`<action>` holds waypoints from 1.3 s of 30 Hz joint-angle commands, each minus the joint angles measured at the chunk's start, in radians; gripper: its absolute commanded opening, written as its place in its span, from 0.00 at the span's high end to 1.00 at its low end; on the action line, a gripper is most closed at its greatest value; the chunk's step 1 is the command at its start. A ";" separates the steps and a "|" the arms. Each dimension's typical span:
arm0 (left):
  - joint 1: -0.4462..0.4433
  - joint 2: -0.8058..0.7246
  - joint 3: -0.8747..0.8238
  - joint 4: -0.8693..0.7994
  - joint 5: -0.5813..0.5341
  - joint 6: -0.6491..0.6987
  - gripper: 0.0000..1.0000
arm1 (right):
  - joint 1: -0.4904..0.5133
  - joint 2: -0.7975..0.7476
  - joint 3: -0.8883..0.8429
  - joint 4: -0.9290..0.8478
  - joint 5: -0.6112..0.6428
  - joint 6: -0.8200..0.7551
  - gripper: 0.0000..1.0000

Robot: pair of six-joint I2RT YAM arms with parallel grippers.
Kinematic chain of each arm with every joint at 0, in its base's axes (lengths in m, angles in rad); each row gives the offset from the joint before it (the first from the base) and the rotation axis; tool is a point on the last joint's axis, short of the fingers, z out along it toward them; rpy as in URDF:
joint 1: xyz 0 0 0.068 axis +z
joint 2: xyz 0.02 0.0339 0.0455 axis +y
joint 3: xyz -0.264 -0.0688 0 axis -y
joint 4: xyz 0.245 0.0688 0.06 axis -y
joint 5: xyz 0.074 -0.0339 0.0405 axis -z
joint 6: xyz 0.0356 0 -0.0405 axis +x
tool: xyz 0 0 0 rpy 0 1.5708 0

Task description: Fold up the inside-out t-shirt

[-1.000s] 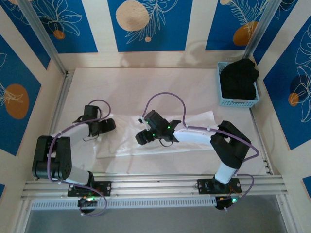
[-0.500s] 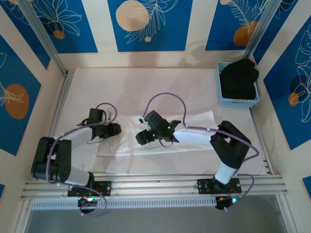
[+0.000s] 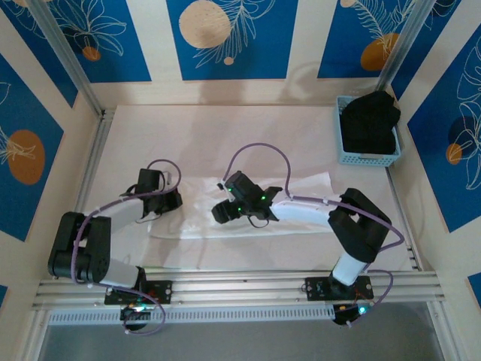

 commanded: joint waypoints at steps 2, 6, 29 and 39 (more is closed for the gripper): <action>0.029 -0.081 0.047 -0.083 -0.147 -0.012 1.00 | -0.040 -0.111 -0.064 0.035 0.018 -0.042 0.22; 0.057 -0.094 0.167 -0.252 -0.234 0.039 1.00 | -0.085 -0.185 -0.133 0.097 -0.009 -0.032 0.22; 0.093 0.064 0.864 -0.871 -0.719 0.425 1.00 | -0.298 -0.447 -0.266 0.056 -0.135 0.068 0.22; -0.104 0.049 0.783 -0.868 -0.650 0.312 1.00 | -0.317 -0.431 -0.246 0.029 -0.138 0.061 0.22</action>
